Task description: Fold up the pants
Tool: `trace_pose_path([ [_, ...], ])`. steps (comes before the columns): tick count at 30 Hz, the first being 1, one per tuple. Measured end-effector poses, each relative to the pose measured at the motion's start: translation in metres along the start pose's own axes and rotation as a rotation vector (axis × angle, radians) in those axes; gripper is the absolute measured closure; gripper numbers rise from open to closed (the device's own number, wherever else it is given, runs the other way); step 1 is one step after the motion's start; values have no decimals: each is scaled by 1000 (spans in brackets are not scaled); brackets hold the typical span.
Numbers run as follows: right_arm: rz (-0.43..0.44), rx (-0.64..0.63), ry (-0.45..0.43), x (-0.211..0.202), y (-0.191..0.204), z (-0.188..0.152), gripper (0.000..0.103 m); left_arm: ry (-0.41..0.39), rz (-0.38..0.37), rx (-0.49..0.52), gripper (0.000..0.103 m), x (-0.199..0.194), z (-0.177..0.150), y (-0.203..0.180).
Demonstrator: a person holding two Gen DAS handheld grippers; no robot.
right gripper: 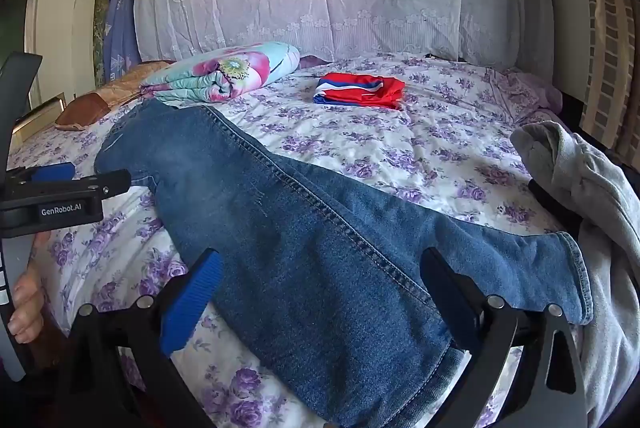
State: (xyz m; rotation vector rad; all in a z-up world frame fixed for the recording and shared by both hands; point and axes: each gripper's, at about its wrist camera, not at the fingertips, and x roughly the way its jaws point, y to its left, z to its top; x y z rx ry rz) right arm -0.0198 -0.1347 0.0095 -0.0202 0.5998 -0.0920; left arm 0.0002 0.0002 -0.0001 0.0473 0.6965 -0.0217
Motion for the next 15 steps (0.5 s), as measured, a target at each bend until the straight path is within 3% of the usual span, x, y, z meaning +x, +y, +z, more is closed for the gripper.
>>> trace_pose_path([
  [15,0,0,3,0,0,-1,3,-7,0,1,4,0,0,0],
])
